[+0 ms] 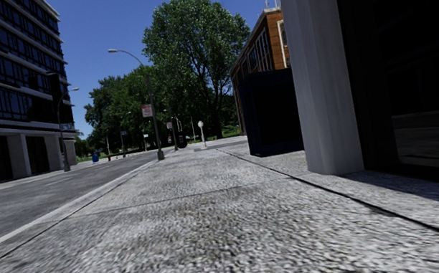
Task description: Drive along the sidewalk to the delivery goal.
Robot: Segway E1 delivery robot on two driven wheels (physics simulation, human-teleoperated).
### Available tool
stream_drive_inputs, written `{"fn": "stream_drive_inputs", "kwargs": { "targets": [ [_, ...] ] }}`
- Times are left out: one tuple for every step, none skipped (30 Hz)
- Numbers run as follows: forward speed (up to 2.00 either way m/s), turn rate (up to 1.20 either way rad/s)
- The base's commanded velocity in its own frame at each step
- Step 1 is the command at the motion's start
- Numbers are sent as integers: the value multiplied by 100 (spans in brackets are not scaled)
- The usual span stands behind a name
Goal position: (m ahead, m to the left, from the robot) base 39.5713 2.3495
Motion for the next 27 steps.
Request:
{"fn": "stream_drive_inputs", "kwargs": {
  "targets": [
    [200,75],
    [200,65],
    [200,13],
    [200,3],
    [200,3],
    [200,0],
    [200,0],
    [200,0],
    [200,0],
    [200,0],
    [200,0],
    [200,0],
    [200,0],
    [200,0],
    [200,0],
    [200,0],
    [200,0],
    [200,0],
    [200,0],
    [200,0],
    [200,0],
    [200,0],
    [200,0],
    [200,0],
    [200,0],
    [200,0],
    [200,0]
  ]
}}
